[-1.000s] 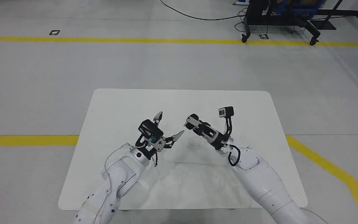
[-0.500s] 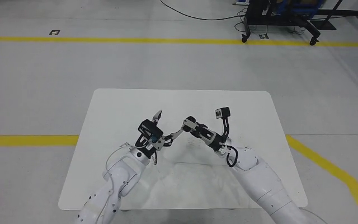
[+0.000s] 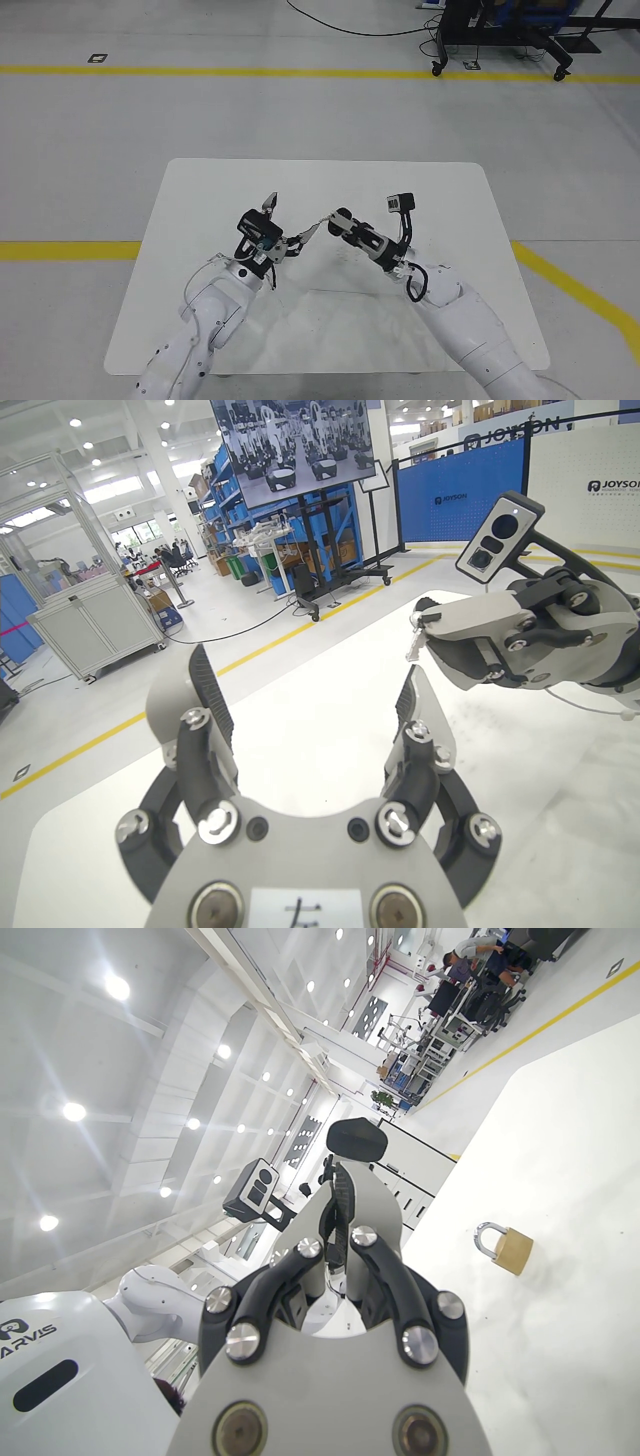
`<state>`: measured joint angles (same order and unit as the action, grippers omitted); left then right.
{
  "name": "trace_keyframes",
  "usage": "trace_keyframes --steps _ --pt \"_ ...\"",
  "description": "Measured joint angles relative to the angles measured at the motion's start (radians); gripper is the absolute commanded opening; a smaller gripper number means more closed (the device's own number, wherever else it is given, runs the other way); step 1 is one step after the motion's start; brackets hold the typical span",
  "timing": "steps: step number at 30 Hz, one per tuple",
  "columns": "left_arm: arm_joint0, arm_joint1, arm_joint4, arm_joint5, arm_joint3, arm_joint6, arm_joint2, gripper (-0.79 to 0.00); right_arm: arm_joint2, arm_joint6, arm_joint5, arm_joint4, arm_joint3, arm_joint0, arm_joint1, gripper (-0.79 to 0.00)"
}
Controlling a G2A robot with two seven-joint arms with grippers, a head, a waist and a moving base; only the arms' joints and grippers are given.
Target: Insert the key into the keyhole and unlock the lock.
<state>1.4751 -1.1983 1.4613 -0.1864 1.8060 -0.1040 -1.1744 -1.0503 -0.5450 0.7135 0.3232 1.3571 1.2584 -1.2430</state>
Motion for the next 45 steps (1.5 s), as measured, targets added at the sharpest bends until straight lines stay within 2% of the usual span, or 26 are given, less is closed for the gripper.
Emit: trace_keyframes --steps 3,5,8,9,11,13,14,16,18,20,25,28,30,31,32,33,37,39,42,45 --pt "0.004 -0.001 -0.122 -0.041 0.011 0.028 -0.027 0.0 -0.009 0.022 0.025 -0.009 0.007 0.006 -0.001 -0.785" --pt "0.011 0.0 -0.258 -0.095 0.029 0.066 -0.06 0.0 -0.015 0.039 0.043 -0.015 0.011 0.009 -0.002 -0.785" --pt "0.025 0.004 -0.53 -0.181 0.045 0.196 -0.114 0.0 -0.018 0.058 0.066 -0.029 0.012 0.012 -0.004 -0.785" --pt "0.027 0.006 -0.636 -0.205 0.046 0.261 -0.127 0.0 -0.017 0.061 0.067 -0.033 0.013 0.012 -0.005 -0.785" --pt "0.017 0.012 -0.924 -0.223 0.031 0.461 -0.153 0.0 -0.011 0.067 0.069 -0.044 0.014 0.01 -0.007 -0.785" --pt "-0.027 0.022 -1.242 -0.173 -0.011 0.714 -0.187 0.0 -0.003 0.072 0.065 -0.046 0.012 0.008 -0.01 -0.785" --pt "-0.049 0.026 -1.363 -0.149 -0.032 0.807 -0.209 0.0 -0.002 0.072 0.064 -0.044 0.012 0.008 -0.01 -0.785" --pt "-0.069 0.03 -1.571 -0.131 -0.054 0.948 -0.236 0.0 -0.001 0.073 0.063 -0.043 0.011 0.007 -0.011 -0.785" --pt "-0.068 0.03 -1.665 -0.133 -0.053 0.984 -0.235 0.0 -0.001 0.073 0.063 -0.043 0.011 0.007 -0.01 -0.785" --pt "-0.067 0.03 -1.68 -0.134 -0.052 0.936 -0.234 0.0 -0.002 0.072 0.063 -0.043 0.011 0.008 -0.01 -0.785" --pt "-0.061 0.025 -1.516 -0.137 -0.043 0.869 -0.228 0.0 -0.001 0.072 0.061 -0.045 0.011 0.008 -0.01 -0.785" --pt "-0.074 0.027 -1.585 -0.155 -0.034 0.858 -0.22 0.0 0.013 0.07 -0.009 -0.065 0.02 0.01 -0.012 -0.785" --pt "-0.082 0.028 -1.562 -0.17 -0.023 0.871 -0.196 0.0 0.026 0.06 -0.049 -0.049 0.022 0.008 -0.015 -0.785" --pt "-0.086 0.028 -1.516 -0.176 -0.023 0.877 -0.182 -0.028 0.032 0.052 -0.065 -0.038 0.02 0.005 -0.017 -0.785" --pt "-0.089 0.027 -1.486 -0.175 -0.027 0.88 -0.173 -0.111 0.036 0.046 -0.073 -0.032 0.017 0.003 -0.018 -0.785" --pt "-0.093 0.027 -1.466 -0.171 -0.031 0.882 -0.164 -0.231 0.038 0.041 -0.077 -0.027 0.014 0.001 -0.019 -0.785" --pt "-0.109 0.028 -1.403 -0.146 -0.037 0.873 -0.141 -0.299 0.035 0.015 -0.069 0.003 0.009 -0.002 -0.02 -0.785" --pt "-0.11 0.028 -1.39 -0.138 -0.036 0.86 -0.136 -0.394 0.031 0.006 -0.07 0.008 0.011 -0.002 -0.019 -0.785" --pt "-0.112 0.029 -1.397 -0.137 -0.036 0.854 -0.133 -0.456 0.029 -0.013 -0.078 0.014 0.023 -0.002 -0.018 -0.785" --pt "-0.113 0.031 -1.395 -0.141 -0.036 0.857 -0.131 -0.591 0.03 -0.03 -0.093 0.017 0.028 -0.004 -0.018 -0.785"
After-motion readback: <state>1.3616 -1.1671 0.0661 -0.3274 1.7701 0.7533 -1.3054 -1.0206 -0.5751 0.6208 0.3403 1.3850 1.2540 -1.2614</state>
